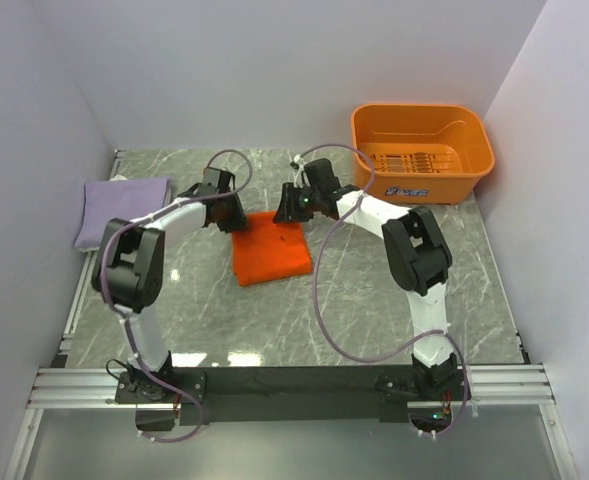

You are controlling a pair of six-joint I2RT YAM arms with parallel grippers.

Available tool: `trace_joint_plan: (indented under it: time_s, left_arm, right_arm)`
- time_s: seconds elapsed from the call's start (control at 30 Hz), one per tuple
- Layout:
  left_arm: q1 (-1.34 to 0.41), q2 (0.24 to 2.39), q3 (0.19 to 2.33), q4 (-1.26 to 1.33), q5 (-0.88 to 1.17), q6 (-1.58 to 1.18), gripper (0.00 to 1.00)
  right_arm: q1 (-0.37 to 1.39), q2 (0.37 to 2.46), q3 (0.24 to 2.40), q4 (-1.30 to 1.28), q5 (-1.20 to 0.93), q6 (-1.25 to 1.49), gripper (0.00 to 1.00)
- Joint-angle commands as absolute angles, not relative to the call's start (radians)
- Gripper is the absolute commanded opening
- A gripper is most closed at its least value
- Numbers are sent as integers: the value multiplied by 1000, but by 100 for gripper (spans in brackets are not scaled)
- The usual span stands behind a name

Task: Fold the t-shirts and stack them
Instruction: Fold the tshirt

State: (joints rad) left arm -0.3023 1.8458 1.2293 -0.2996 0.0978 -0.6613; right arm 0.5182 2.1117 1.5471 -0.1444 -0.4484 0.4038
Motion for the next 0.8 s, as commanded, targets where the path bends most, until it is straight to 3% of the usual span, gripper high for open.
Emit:
trace_joint_plan:
  time_s: [0.0, 0.27, 0.4, 0.5, 0.57, 0.77]
  left_arm:
    - [-288, 1917, 1347, -282, 104, -640, 29]
    - [-250, 2010, 1393, -252, 215, -695, 39]
    - [-249, 1930, 1356, -245, 225, -721, 50]
    - [-249, 1838, 1303, -203, 215, -750, 52]
    - [-249, 1804, 1295, -180, 201, -762, 51]
    - [-242, 1897, 1325, -117, 193, -810, 33]
  right_arm:
    - [471, 2164, 1631, -68, -492, 439, 41]
    - [407, 2253, 1700, -35, -512, 555, 42]
    - [405, 2165, 1628, 41, -529, 595, 41]
    - [403, 2085, 1543, 141, -525, 655, 41]
    - [406, 2062, 1511, 214, -529, 711, 41]
    - [413, 2120, 1512, 320, -520, 821, 38]
